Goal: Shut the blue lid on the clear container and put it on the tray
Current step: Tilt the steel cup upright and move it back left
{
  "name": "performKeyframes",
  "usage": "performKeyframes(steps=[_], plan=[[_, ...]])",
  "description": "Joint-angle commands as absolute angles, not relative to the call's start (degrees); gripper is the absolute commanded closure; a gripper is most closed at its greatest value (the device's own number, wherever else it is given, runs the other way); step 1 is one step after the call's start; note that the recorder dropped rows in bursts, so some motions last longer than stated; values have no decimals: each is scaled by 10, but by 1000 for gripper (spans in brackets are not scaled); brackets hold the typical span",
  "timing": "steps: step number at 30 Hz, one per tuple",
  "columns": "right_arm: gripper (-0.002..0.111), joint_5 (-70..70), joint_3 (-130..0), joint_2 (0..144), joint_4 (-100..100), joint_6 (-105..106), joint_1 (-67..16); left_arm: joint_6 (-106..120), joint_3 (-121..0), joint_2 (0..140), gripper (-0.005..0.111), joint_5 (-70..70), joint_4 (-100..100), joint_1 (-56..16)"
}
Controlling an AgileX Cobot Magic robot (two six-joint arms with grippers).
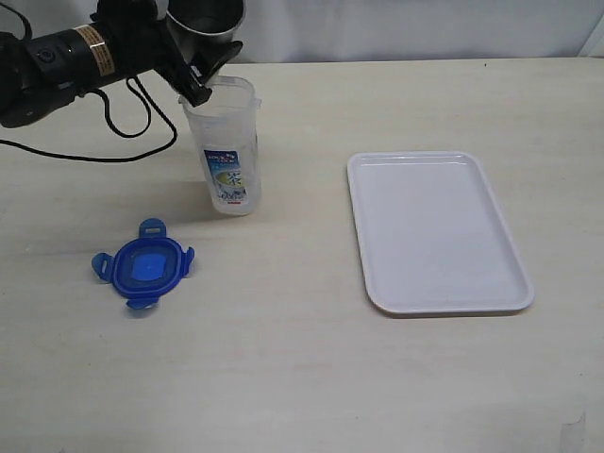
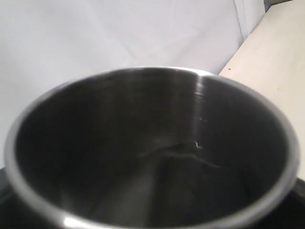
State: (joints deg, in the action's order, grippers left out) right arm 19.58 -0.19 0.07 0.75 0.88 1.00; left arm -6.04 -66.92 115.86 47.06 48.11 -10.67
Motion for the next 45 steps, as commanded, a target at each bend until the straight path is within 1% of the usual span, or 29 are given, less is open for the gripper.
performKeyframes(steps=[1, 10, 18, 23, 32, 37, 45], plan=[[101, 197, 0, 0, 10, 9, 13, -116, -676, 1149, 107, 499, 463, -106], [101, 197, 0, 0, 10, 9, 13, -170, -676, 1149, 107, 496, 448, -106], [101, 197, 0, 0, 10, 9, 13, -183, -676, 1149, 107, 449, 306, -106], [101, 197, 0, 0, 10, 9, 13, -183, -676, 1149, 107, 444, 267, -98], [101, 197, 0, 0, 10, 9, 13, -152, -676, 1149, 107, 443, 183, -54], [101, 197, 0, 0, 10, 9, 13, -148, -676, 1150, 107, 416, 197, -25], [101, 197, 0, 0, 10, 9, 13, -121, -676, 1157, 107, 411, 187, -4]])
